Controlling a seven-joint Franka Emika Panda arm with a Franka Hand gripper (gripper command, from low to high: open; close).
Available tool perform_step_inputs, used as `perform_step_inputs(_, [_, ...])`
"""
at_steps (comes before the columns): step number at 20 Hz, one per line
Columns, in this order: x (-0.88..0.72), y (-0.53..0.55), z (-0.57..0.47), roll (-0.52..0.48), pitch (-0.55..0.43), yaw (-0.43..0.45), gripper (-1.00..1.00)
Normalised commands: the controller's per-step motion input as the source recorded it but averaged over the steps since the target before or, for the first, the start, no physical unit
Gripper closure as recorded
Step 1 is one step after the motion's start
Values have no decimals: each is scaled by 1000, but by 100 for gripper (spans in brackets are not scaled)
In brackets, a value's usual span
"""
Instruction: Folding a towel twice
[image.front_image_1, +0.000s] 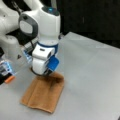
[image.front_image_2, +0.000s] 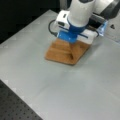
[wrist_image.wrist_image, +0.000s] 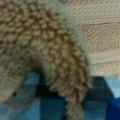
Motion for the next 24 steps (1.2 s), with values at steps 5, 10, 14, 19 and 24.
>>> perform_step_inputs(5, [491,-358,178,-43,175,261,100])
perform_step_inputs(10, [427,-382,115,-25,175,297,100])
perform_step_inputs(14, [329,-268,25,-6,134,221,100])
perform_step_inputs(19, [217,-130,-25,31,71,136,100])
perform_step_inputs(24, [93,-119,-120,103,35,-12,100])
